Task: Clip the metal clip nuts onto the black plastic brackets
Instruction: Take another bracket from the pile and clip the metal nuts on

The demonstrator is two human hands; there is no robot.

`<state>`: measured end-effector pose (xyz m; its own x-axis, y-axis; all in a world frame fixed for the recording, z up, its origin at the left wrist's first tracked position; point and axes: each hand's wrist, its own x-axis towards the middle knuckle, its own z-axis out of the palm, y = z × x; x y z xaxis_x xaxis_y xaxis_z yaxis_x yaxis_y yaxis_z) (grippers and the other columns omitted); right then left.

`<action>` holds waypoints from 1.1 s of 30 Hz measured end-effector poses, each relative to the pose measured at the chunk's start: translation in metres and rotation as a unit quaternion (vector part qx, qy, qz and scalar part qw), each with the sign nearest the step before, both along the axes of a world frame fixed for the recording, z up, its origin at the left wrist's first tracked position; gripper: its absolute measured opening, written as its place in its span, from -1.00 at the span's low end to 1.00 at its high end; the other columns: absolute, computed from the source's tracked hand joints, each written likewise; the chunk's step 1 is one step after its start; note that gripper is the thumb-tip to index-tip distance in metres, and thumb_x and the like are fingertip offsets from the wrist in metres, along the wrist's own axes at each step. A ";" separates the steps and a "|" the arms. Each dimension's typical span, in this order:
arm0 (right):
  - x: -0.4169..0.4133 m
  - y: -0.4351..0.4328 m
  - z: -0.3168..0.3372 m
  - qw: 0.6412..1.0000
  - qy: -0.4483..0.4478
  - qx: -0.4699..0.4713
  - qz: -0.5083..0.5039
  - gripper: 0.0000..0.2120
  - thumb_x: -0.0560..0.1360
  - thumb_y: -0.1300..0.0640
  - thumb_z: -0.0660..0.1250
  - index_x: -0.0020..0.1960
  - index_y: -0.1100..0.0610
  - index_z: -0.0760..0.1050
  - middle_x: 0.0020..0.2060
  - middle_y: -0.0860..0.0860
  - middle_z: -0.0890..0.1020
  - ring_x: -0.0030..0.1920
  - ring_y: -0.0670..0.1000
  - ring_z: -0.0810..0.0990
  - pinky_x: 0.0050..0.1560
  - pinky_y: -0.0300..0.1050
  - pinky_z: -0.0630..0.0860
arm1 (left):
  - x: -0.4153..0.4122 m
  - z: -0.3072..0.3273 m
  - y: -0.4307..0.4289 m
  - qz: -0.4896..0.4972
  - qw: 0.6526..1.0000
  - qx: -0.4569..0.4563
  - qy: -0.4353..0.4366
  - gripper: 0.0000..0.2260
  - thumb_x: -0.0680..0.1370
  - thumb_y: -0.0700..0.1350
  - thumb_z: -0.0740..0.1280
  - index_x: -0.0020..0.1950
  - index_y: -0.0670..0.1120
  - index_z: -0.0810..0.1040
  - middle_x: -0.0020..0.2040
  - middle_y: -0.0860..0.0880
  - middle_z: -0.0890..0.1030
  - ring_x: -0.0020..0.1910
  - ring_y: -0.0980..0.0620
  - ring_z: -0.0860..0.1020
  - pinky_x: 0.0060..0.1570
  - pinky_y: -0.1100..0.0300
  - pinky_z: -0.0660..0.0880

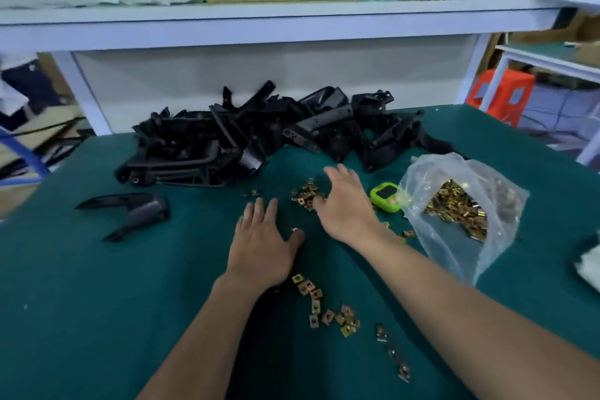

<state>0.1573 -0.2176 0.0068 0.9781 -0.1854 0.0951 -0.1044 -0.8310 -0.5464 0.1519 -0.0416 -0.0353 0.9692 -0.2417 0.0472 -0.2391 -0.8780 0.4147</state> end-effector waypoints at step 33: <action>0.132 -0.033 0.032 0.989 -0.024 -0.146 -0.016 -0.75 0.61 0.02 0.33 0.26 0.02 0.60 0.44 0.08 0.34 0.46 0.15 0.27 0.36 0.08 0.37 | 0.096 0.017 0.044 0.055 0.945 -0.316 0.066 -0.55 0.62 0.18 0.30 0.53 0.24 0.39 0.50 0.26 0.37 0.45 0.19 0.37 0.38 0.21 0.28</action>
